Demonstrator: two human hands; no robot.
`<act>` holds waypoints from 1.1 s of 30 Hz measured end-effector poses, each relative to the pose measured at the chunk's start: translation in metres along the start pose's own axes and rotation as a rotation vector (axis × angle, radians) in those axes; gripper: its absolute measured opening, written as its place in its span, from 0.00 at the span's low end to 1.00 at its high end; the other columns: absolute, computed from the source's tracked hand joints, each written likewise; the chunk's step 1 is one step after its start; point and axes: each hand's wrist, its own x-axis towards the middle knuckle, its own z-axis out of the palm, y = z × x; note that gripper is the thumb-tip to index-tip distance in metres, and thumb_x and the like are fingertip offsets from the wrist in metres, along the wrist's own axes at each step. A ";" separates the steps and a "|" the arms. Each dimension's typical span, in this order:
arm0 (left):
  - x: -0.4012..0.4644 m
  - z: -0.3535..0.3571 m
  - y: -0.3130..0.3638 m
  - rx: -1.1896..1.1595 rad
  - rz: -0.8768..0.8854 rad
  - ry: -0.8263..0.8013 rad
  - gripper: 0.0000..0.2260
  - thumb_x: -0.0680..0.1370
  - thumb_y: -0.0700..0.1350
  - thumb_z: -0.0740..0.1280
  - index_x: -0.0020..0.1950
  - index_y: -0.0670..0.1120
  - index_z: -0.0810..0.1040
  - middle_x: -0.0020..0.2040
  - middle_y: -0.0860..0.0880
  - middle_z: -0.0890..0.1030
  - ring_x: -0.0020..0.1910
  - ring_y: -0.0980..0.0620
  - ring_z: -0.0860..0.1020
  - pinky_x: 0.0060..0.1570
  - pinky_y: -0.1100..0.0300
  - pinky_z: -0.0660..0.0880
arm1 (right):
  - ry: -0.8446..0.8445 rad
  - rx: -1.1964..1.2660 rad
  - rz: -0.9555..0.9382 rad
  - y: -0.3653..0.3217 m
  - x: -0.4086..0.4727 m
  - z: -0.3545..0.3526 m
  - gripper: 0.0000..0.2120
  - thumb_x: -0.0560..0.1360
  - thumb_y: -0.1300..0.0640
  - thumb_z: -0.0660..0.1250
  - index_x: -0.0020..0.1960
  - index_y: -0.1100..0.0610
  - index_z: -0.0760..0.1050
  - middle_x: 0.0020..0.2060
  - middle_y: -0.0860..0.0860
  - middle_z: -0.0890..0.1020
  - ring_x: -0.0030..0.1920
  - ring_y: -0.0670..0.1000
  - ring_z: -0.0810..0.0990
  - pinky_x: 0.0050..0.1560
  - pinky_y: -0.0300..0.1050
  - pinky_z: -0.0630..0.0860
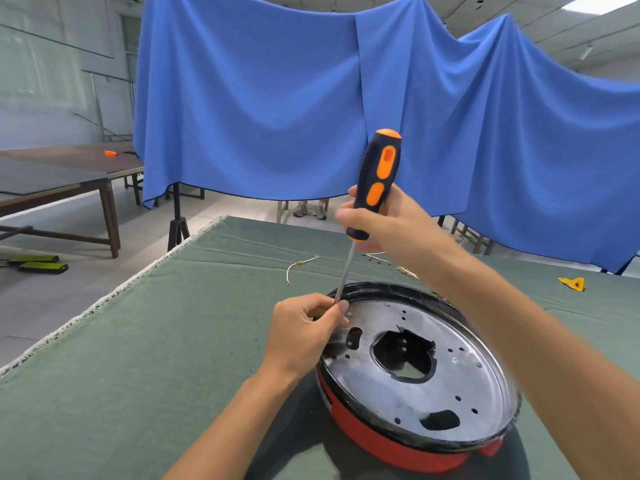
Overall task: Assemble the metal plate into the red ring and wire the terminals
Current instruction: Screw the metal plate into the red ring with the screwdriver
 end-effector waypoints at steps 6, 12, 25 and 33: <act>0.000 -0.001 0.000 0.045 0.004 -0.025 0.10 0.75 0.43 0.71 0.33 0.48 0.83 0.30 0.55 0.83 0.31 0.60 0.80 0.35 0.67 0.74 | 0.190 -0.076 -0.089 0.008 -0.005 -0.002 0.13 0.68 0.53 0.76 0.37 0.53 0.71 0.32 0.47 0.81 0.40 0.53 0.84 0.46 0.54 0.81; -0.001 -0.001 0.001 0.049 -0.021 -0.037 0.11 0.75 0.43 0.70 0.33 0.49 0.82 0.30 0.55 0.83 0.31 0.59 0.81 0.34 0.68 0.73 | 0.097 -0.062 -0.090 0.008 -0.006 0.007 0.11 0.73 0.48 0.69 0.44 0.52 0.70 0.42 0.52 0.81 0.46 0.54 0.80 0.49 0.51 0.78; 0.001 0.000 0.000 0.040 -0.030 -0.031 0.11 0.76 0.41 0.69 0.33 0.45 0.83 0.31 0.52 0.83 0.32 0.56 0.82 0.35 0.66 0.75 | -0.035 -0.038 -0.078 -0.003 -0.010 0.012 0.07 0.77 0.54 0.66 0.45 0.54 0.69 0.43 0.54 0.80 0.44 0.53 0.79 0.50 0.37 0.76; 0.001 0.001 -0.003 0.027 -0.032 -0.037 0.11 0.76 0.40 0.68 0.33 0.46 0.83 0.31 0.53 0.83 0.32 0.54 0.82 0.36 0.60 0.78 | 0.323 -0.278 -0.039 0.006 -0.004 0.019 0.16 0.69 0.41 0.72 0.39 0.48 0.67 0.31 0.42 0.73 0.33 0.42 0.72 0.35 0.40 0.67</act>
